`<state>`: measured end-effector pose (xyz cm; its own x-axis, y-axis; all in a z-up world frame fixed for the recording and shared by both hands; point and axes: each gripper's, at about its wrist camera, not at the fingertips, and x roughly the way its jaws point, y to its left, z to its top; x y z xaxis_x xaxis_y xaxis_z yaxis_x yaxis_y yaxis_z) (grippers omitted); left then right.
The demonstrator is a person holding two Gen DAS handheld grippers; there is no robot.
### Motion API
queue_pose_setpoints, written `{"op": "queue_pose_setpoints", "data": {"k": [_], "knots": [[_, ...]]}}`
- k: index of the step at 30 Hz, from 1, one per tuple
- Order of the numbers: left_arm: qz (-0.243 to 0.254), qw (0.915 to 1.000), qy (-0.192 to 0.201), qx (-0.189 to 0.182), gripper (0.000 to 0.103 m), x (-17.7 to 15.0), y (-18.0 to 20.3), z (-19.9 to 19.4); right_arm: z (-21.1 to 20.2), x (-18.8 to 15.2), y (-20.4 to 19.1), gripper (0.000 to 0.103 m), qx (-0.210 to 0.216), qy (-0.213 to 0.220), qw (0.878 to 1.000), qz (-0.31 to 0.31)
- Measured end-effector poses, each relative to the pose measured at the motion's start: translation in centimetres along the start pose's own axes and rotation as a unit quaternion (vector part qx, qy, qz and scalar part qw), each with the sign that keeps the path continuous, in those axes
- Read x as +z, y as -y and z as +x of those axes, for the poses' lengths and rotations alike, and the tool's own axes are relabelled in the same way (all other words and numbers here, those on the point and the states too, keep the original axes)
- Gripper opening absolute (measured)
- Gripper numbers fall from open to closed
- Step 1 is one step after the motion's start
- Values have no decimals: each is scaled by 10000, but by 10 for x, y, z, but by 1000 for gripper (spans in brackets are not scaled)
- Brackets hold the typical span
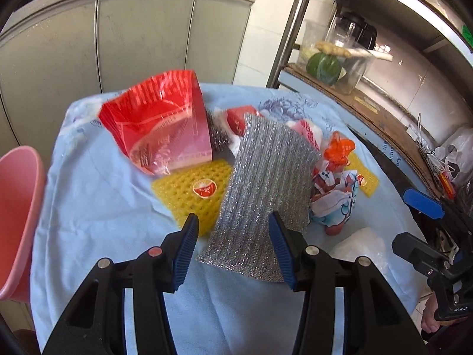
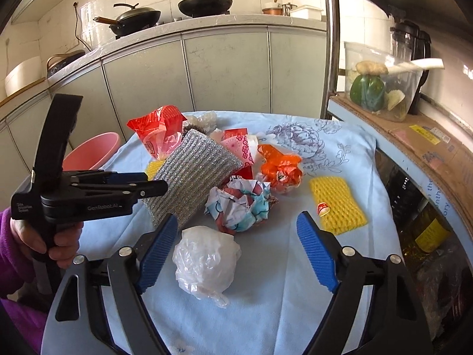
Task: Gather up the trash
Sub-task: 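Grasp the silver mesh scrubber with the left gripper and lift it, then carry the scrubber over the pink bin and open the left gripper while the right gripper drops crumpled paper in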
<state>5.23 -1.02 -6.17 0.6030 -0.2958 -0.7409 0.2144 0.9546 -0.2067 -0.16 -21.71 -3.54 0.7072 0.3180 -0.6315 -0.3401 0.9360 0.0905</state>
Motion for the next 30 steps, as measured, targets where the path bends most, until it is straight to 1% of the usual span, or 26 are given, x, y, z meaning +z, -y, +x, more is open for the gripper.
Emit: {"op": "queue_pose_setpoints", "data": {"k": [1,3,4,5,6,7,8,11,16,18,19,22,24,26,30], "knots": [[-26,10000,-58,-9,47,0,-1,3,1,0,2,83,7,-6,10000,21],[-42,9999,-162,2,41,0,-1,9,2,1,3,83,17,-4,10000,52],[-71,9998,-197,-32,34,0,-1,10,3,1,4,83,22,-7,10000,65],[-104,9997,-209,-4,23,0,-3,11,4,1,5,83,27,-12,10000,80],[-141,9997,-208,12,18,-1,-5,11,4,1,5,83,28,-18,10000,86],[-179,9997,-192,-23,11,-1,-7,10,5,1,5,83,28,-30,10000,89],[-198,9997,-154,-51,6,-2,-8,8,6,1,5,83,26,-44,9999,91],[-170,9997,-48,-147,5,-3,-7,-3,7,2,7,83,3,-63,9999,106],[-135,9987,329,-369,4,-3,-2,-33,11,8,14,83,40,-62,9996,264],[-87,9981,472,-387,4,-2,0,-46,15,12,16,80,104,-82,9993,359],[-74,9978,527,-400,4,-2,2,-52,18,15,17,76,170,-115,9989,426],[-49,9966,724,-378,4,-1,5,-68,27,20,14,75,330,-195,9979,530],[-13,9959,838,-346,4,1,7,-76,32,22,7,75,387,-248,9980,440],[37,9951,939,-298,4,2,8,-83,38,23,-1,75,310,-305,9987,257],[41,9936,1098,-274,4,3,7,-95,55,19,-12,74,-35,-542,9985,-19]]}}
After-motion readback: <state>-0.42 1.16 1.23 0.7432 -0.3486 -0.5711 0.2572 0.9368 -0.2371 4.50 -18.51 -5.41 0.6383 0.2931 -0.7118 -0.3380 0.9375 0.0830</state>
